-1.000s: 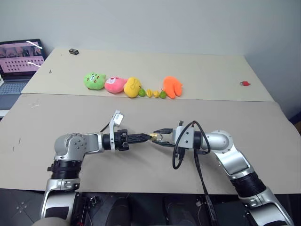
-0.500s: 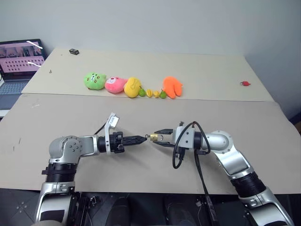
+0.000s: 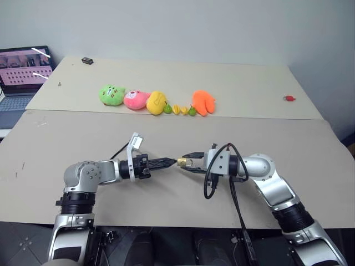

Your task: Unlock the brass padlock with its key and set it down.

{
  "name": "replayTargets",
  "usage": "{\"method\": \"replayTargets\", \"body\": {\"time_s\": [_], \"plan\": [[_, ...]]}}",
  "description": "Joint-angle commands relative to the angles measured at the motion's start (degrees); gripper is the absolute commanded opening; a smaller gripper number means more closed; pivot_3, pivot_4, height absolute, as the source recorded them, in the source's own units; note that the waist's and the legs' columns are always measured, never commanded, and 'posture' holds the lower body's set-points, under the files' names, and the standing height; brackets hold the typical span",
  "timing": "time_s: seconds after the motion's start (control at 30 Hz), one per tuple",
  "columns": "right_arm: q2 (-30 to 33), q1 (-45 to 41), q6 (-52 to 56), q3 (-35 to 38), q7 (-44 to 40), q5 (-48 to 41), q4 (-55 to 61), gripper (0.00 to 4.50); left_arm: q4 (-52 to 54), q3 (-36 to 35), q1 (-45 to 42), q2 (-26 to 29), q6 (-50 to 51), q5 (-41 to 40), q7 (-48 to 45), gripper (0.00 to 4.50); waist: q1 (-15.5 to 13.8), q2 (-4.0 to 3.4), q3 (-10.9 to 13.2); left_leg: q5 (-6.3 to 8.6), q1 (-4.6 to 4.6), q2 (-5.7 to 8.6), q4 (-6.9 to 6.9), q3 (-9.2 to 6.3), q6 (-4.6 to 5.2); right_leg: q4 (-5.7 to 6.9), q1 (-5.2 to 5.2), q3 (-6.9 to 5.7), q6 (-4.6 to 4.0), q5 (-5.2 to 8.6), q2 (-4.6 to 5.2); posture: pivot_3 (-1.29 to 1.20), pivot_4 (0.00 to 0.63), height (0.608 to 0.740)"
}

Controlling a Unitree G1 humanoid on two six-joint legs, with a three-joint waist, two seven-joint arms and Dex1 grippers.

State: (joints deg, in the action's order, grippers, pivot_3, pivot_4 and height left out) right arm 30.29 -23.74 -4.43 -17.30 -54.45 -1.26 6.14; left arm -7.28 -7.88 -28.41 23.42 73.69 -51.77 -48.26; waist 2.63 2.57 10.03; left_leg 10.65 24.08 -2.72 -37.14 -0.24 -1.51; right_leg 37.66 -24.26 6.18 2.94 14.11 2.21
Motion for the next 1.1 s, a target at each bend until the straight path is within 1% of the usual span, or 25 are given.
{"method": "replayTargets", "body": {"time_s": [0.03, 0.3, 0.47, 0.53, 0.6, 0.67, 0.73, 0.8, 0.93, 1.07, 1.1], "plan": [[0.45, -0.12, -0.48, 1.32, 0.07, -0.82, 1.8, 0.95, 1.3, -0.94, -0.25, -0.3, -0.48, -0.88, 0.36, 0.06, -0.04, 0.0, 0.0, 0.0, 0.0, 0.0, 0.0, 0.0, 0.0, 0.0, 0.0, 0.0, 0.0, 0.0, 0.0, 0.0, 0.15, 0.717], [0.38, -0.55, -0.3, 1.42, 0.06, -0.99, 1.64, 0.95, 2.04, -0.92, -0.1, -0.57, 0.02, -1.53, 0.63, 0.06, -0.03, 0.0, 0.0, 0.0, 0.01, 0.0, 0.0, 0.0, 0.0, -0.01, 0.0, 0.0, 0.0, 0.0, 0.0, 0.0, 0.15, 0.717], [0.34, -0.74, -0.65, 1.4, 0.14, -0.78, 1.16, 0.95, 4.7, 1.27, 0.83, -0.29, -5.57, 1.49, -0.47, 0.06, -0.05, 0.0, 0.0, 0.0, 0.01, 0.0, 0.0, 0.0, 0.0, -0.01, 0.0, 0.0, 0.0, 0.0, 0.0, 0.0, 0.15, 0.717], [0.34, -0.78, -0.68, 1.44, 0.11, -0.82, 1.18, 0.95, 9.28, 4.81, 3.89, 0.11, -16.38, 6.84, -3.59, 0.06, -0.01, 0.0, 0.0, 0.0, 0.01, 0.0, 0.0, 0.0, 0.0, -0.01, 0.0, 0.0, 0.0, 0.0, 0.0, 0.0, 0.15, 0.717], [0.33, -0.91, -0.65, 1.5, 0.12, -0.84, 1.17, 0.95, 12.45, 7.69, 6.58, 1.02, -24.2, 10.49, -7.34, 0.06, -0.02, 0.0, 0.0, 0.0, 0.01, 0.0, 0.03, 0.04, -0.01, -0.05, 0.0, 0.04, -0.17, -0.1, 0.02, 0.0, 0.15, 0.717], [0.38, -0.98, -0.64, 1.56, 0.07, -0.86, 1.19, 0.95, 13.02, 9.68, 8.15, 1.2, -31.08, 14.19, -9.07, 0.06, -0.09, 0.0, 0.0, 0.0, 0.02, 0.0, 0.04, 0.03, -0.02, -0.06, -0.02, 0.01, -0.19, -0.1, 0.01, 0.0, 0.15, 0.717], [0.38, -0.98, -0.58, 1.67, 0.05, -0.9, 1.22, 0.95, 13.18, 12.56, 10.09, 1.83, -41.39, 19.67, -12.01, 0.06, -0.18, 0.0, 0.0, -0.01, 0.01, 0.0, 0.03, 0.04, -0.02, -0.07, -0.01, 0.02, -0.19, -0.1, 0.01, 0.0, 0.15, 0.717], [0.39, -0.96, -0.59, 1.71, 0.04, -0.86, 1.2, 0.95, 12.46, 14.41, 11.57, 1.95, -49.63, 23.48, -14.37, 0.06, -0.21, 0.0, 0.0, -0.01, 0.0, 0.0, 0.03, 0.05, -0.03, -0.12, 0.04, 0.02, -0.19, -0.1, 0.02, 0.0, 0.15, 0.717], [0.43, -0.77, -0.38, 1.8, 0.17, -0.81, 1.4, 0.95, 10.44, 15.19, 12.54, 0.96, -58.66, 26.5, -16.17, 0.06, -0.22, 0.0, 0.0, -0.01, 0.02, 0.0, 0.03, 0.05, -0.03, -0.13, 0.02, 0.02, -0.17, -0.1, 0.02, 0.0, 0.15, 0.717], [0.46, -0.62, -0.43, 1.78, 0.25, -0.68, 1.51, 0.95, 8.49, 14.93, 11.85, -0.08, -60.57, 26.97, -15.5, 0.06, -0.21, 0.0, 0.0, -0.01, 0.04, 0.0, 0.03, 0.05, -0.03, -0.13, 0.01, 0.02, -0.14, -0.08, 0.02, 0.0, 0.15, 0.717], [0.46, -0.64, -0.4, 1.78, 0.29, -0.67, 1.49, 0.95, 8.14, 14.74, 11.68, -0.4, -61.24, 26.97, -15.51, 0.3, -0.21, 0.0, 0.0, -0.02, 0.04, 0.0, 0.03, 0.04, -0.03, -0.13, 0.01, 0.02, -0.09, -0.06, 0.02, 0.0, 0.15, 0.717]]}}
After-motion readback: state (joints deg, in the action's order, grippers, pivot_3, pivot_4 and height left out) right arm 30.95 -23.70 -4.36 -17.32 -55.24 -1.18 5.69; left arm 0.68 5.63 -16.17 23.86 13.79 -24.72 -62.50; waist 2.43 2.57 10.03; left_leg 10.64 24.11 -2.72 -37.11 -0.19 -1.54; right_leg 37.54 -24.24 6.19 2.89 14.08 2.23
